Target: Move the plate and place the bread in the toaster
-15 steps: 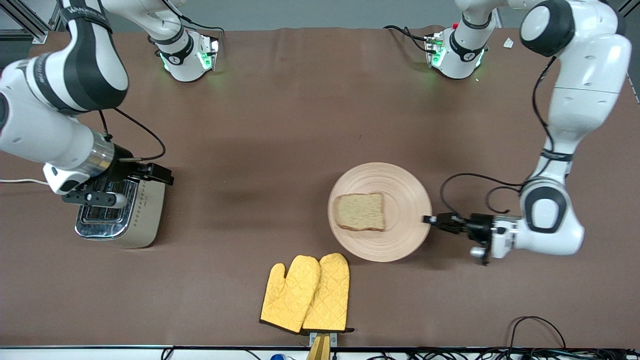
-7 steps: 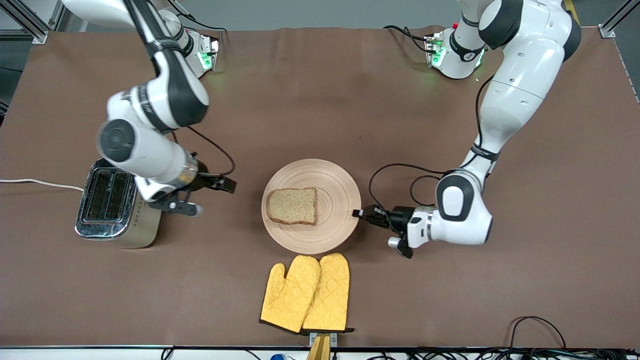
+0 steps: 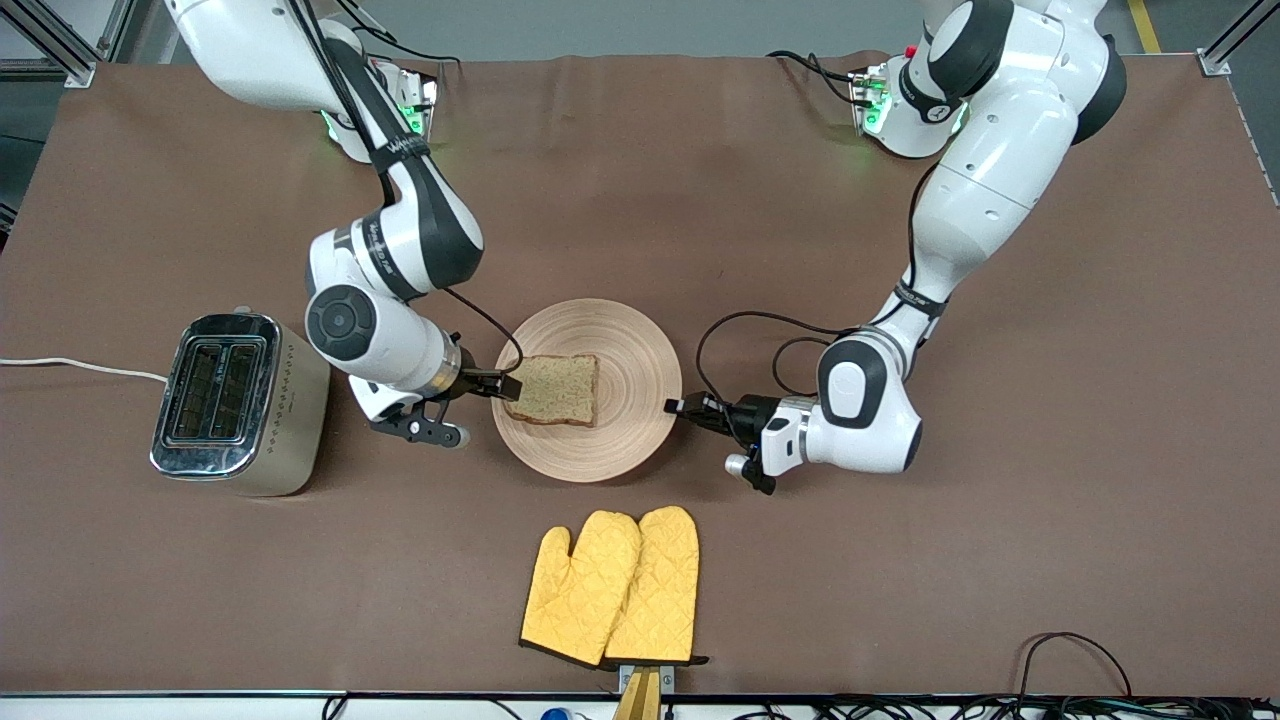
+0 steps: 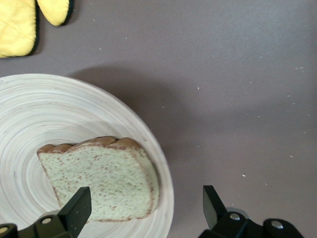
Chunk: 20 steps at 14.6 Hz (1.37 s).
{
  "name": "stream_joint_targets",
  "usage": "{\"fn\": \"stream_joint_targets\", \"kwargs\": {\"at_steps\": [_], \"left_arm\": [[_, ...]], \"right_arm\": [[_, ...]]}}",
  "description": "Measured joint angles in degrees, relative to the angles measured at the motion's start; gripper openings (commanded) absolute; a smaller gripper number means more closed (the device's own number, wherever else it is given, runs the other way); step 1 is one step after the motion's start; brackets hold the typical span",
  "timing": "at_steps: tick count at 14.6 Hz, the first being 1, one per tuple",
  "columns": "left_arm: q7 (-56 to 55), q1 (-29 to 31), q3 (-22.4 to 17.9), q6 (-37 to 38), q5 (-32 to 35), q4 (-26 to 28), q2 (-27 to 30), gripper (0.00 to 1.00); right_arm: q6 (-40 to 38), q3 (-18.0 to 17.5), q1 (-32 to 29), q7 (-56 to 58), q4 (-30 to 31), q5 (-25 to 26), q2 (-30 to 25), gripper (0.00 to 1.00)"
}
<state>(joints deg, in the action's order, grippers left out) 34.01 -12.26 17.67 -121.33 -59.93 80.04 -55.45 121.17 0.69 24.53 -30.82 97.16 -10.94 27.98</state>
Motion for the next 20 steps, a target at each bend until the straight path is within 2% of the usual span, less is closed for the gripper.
{"fn": "stream_joint_targets", "kwargs": {"at_steps": [2, 3, 4, 5, 6, 8, 10, 11, 13, 17, 20], "left_arm": [[0.0, -1.3, 0.0, -2.4, -0.1, 0.2, -0.8, 0.04], [0.1, -1.6, 0.0, -2.9, -0.1, 0.2, -1.4, 0.15], [0.3, -1.7, 0.0, -3.1, -0.2, 0.2, -1.8, 0.46], [0.6, -1.6, 0.0, -3.1, -0.6, 0.2, -2.1, 0.95], [0.7, -1.6, 0.0, -3.2, -0.7, 0.2, -2.0, 1.0], [0.5, -1.5, 0.0, -3.8, -0.7, -0.2, -1.7, 1.0], [-0.8, -1.4, -0.4, -4.5, -0.6, -0.6, -0.9, 1.0], [-1.7, -1.4, -1.2, -4.7, 0.5, -0.7, 0.0, 1.0], [-7.3, -0.9, -3.0, -4.7, 7.4, -1.3, 3.2, 1.0], [-25.5, 2.2, -3.6, -1.0, 24.7, -1.9, 13.0, 1.0], [-31.8, 5.2, -3.8, 5.0, 35.3, -1.9, 19.7, 1.0]], "right_arm": [[0.2, 0.0, 0.5, 0.0, 0.0, 0.0, 1.4, 0.96], [0.2, 0.0, 0.7, 0.0, 0.0, 0.0, 1.9, 0.95], [0.2, 0.0, 0.9, 0.0, 0.0, 0.0, 2.2, 0.95], [0.2, 0.0, 1.1, 0.0, 0.0, 0.1, 2.6, 0.95], [0.4, 0.0, 1.4, 0.0, 0.0, 0.3, 3.1, 0.95], [1.5, 0.0, 1.6, 0.0, 0.0, 0.9, 4.2, 0.9], [2.2, 0.1, 1.6, 0.0, 0.0, 1.0, 5.3, 0.78], [2.4, 0.1, 1.6, 0.0, 0.0, 1.0, 5.6, 0.68], [2.5, 0.1, 1.6, 0.0, 0.0, 1.0, 5.8, 0.52], [2.5, 0.3, 1.6, 0.0, -0.1, 1.0, 5.8, 0.47], [2.5, 0.7, 1.6, 0.0, -0.1, 1.0, 5.8, 0.45]]}}
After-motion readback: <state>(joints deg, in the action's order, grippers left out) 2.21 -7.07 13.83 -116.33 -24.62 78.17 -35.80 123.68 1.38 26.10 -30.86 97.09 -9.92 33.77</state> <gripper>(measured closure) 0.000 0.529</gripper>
